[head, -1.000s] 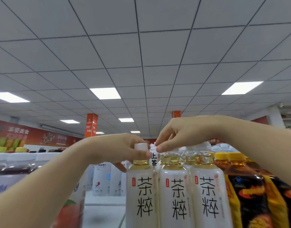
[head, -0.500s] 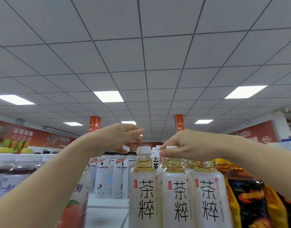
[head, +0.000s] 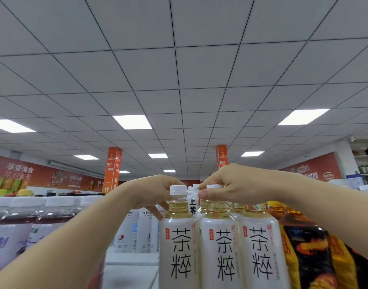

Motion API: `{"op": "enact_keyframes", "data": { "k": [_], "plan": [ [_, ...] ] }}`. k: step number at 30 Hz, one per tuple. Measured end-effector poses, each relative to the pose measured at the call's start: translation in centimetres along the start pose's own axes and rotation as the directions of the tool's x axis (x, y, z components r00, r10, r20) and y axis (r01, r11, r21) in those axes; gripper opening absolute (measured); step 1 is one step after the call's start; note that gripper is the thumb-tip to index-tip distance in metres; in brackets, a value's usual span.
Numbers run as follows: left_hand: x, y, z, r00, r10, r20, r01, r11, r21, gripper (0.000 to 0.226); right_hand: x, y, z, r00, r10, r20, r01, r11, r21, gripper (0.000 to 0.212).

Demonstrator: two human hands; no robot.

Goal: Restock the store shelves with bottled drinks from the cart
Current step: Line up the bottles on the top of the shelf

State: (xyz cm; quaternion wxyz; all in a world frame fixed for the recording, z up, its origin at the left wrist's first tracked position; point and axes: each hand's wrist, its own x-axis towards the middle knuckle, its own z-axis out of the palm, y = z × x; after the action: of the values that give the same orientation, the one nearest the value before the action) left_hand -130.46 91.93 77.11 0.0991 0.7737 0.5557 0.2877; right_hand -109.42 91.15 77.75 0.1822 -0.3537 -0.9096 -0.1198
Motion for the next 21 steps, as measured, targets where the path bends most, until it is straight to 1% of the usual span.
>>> {"op": "enact_keyframes", "data": {
  "k": [2,4,6,7,8,10,11,12,13,15,18,21],
  "plan": [
    [0.0,0.0,0.0,1.000,0.000,0.006,0.000,1.000,-0.008,0.028,0.0,0.0,0.0,1.000,-0.001,-0.006,0.001,1.000,0.008,0.063],
    [-0.1,0.0,-0.1,0.999,-0.011,0.037,0.012,1.000,-0.027,0.031,-0.1,-0.1,0.0,1.000,0.001,-0.007,-0.001,1.000,0.013,0.067],
    [-0.2,-0.1,-0.6,0.998,-0.029,0.059,0.035,0.995,-0.091,0.032,-0.1,-0.2,-0.2,1.000,-0.008,0.011,0.008,1.000,0.023,0.070],
    [-0.1,-0.3,-0.9,0.999,-0.037,0.035,0.041,0.991,-0.131,0.032,-0.1,-0.1,-0.3,1.000,-0.015,0.023,0.014,0.999,0.039,0.070],
    [0.2,-0.5,-1.2,0.999,-0.042,-0.030,0.037,0.986,-0.165,0.033,-0.2,-0.1,-0.5,0.999,-0.018,0.027,0.017,0.998,0.066,0.068],
    [1.3,-1.5,-1.4,0.974,-0.063,-0.220,0.016,0.978,-0.209,0.037,-0.5,0.2,-0.9,1.000,-0.002,-0.012,0.003,0.994,0.108,0.065],
    [1.8,-1.9,-1.3,0.954,-0.082,-0.288,0.014,0.973,-0.232,0.040,-0.6,0.4,-1.1,0.999,0.012,-0.042,-0.007,0.994,0.109,0.062],
    [2.3,-2.2,-1.0,0.943,-0.115,-0.313,0.027,0.962,-0.272,0.042,-0.8,0.7,-1.2,0.998,0.024,-0.058,-0.018,0.994,0.111,0.059],
    [2.7,-2.4,-0.4,0.941,-0.155,-0.301,0.047,0.940,-0.337,0.043,-1.0,1.0,-1.2,0.998,0.037,-0.056,-0.030,0.992,0.124,0.055],
    [3.3,-2.7,0.7,0.947,-0.218,-0.234,0.091,0.885,-0.457,0.040,-1.2,1.6,-0.7,0.998,0.053,-0.026,-0.048,0.984,0.174,0.047],
    [3.8,-3.3,2.0,0.964,-0.207,-0.168,0.080,0.825,-0.559,0.030,-1.4,1.8,0.0,0.998,0.057,-0.027,-0.050,0.977,0.209,0.040],
    [3.8,-3.6,2.4,0.969,-0.182,-0.166,0.059,0.827,-0.559,0.024,-1.4,1.7,0.2,0.997,0.067,-0.030,-0.059,0.971,0.231,0.044]
  ]
}}
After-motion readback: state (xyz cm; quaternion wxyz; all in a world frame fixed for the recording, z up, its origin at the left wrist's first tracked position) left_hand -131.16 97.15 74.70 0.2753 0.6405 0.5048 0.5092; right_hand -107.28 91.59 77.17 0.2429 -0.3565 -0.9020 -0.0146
